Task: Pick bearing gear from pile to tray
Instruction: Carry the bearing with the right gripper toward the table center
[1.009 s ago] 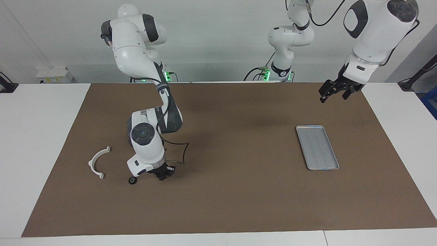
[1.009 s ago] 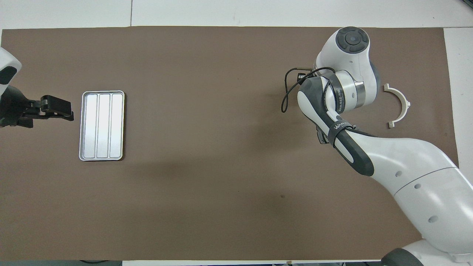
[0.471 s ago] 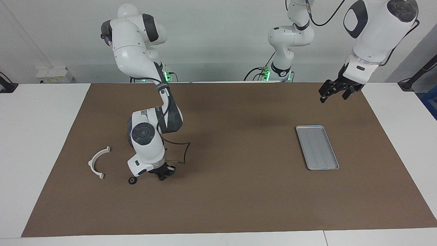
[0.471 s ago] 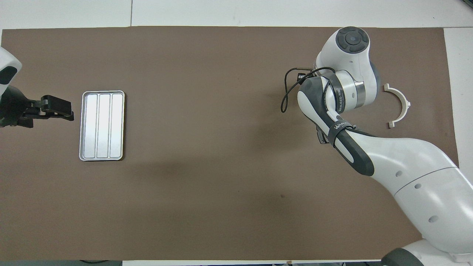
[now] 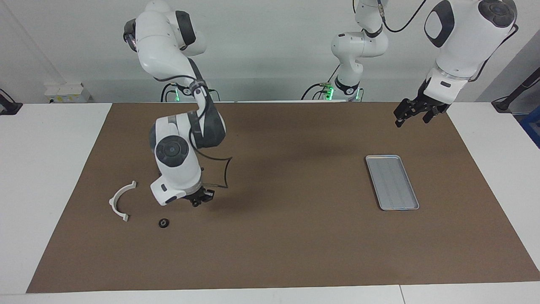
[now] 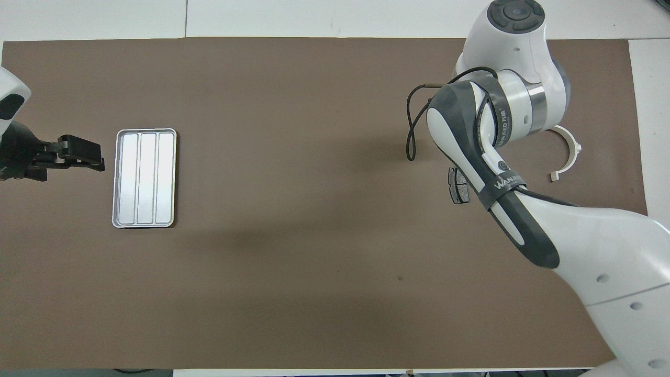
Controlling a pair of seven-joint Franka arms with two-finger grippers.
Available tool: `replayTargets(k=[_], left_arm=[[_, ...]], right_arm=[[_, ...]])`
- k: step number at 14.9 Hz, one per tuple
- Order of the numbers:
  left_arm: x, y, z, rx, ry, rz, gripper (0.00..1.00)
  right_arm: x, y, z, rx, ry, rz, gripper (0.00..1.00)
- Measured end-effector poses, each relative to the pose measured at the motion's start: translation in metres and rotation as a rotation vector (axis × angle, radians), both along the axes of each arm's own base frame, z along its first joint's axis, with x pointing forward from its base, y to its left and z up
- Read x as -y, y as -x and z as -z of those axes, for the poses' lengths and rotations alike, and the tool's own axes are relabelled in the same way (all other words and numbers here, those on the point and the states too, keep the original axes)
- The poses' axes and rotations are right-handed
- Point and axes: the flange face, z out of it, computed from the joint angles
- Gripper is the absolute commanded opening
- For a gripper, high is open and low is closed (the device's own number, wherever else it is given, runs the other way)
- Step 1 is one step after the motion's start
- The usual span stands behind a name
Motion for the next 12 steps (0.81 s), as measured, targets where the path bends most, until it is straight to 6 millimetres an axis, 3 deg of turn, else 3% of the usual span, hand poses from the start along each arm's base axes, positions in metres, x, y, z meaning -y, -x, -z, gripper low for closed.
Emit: replayTargets(k=[2, 4, 9, 10, 12], left_arm=[[0.000, 0.000, 0.000, 0.000, 0.000, 0.000, 1.00], [0.000, 0.000, 0.000, 0.000, 0.000, 0.000, 1.00], [0.000, 0.000, 0.000, 0.000, 0.000, 0.000, 1.00], [0.000, 0.000, 0.000, 0.000, 0.000, 0.000, 1.00], [0.000, 0.000, 0.000, 0.000, 0.000, 0.000, 1.00]], right_arm=[[-0.040, 0.026, -0.058, -0.013, -0.034, 0.059, 0.00], [-0.086, 0.047, -0.092, 0.002, -0.061, 0.157, 0.00], [-0.230, 0.108, -0.098, 0.068, -0.089, 0.416, 0.00], [-0.251, 0.116, -0.095, 0.082, -0.106, 0.442, 0.00], [-0.273, 0.121, -0.081, 0.097, -0.129, 0.476, 0.00]])
